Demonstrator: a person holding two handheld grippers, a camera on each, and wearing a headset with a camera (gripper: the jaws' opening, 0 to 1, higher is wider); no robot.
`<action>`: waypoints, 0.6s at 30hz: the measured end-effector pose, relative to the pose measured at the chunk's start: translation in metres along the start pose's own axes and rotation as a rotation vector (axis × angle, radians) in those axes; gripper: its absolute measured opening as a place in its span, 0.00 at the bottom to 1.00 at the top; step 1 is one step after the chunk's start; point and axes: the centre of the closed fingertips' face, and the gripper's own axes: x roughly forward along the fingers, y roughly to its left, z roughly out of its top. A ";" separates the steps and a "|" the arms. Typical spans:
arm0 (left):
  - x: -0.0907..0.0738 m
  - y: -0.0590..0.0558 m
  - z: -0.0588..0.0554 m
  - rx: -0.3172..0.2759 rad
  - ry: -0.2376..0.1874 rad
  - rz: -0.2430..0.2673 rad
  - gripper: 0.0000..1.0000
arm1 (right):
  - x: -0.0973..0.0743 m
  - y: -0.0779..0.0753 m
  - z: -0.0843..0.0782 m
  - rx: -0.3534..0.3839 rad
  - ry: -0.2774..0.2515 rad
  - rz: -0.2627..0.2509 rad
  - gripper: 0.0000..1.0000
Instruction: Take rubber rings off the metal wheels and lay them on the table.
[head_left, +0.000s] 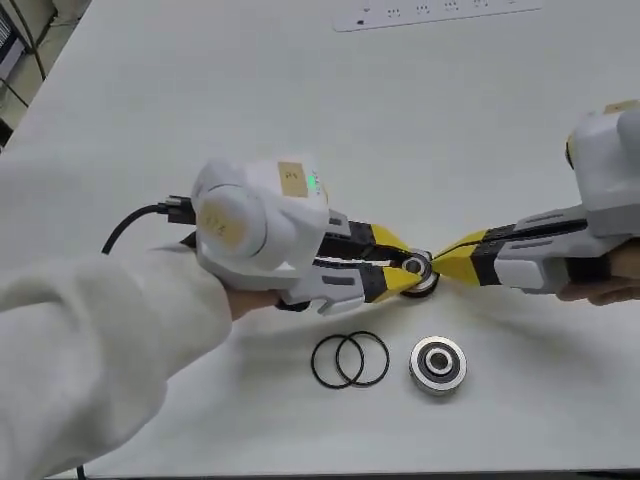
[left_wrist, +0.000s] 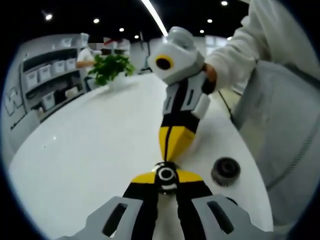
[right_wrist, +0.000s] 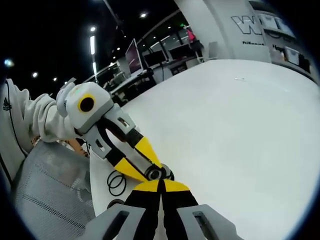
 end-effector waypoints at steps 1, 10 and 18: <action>0.000 0.000 0.000 0.001 0.000 0.000 0.13 | 0.000 0.000 0.000 -0.001 0.000 0.001 0.00; 0.000 0.000 0.000 0.004 0.003 -0.001 0.13 | 0.001 0.005 0.001 -0.015 -0.003 0.008 0.00; 0.000 0.000 0.000 0.006 0.006 0.002 0.14 | 0.006 0.006 0.001 -0.117 0.017 -0.003 0.00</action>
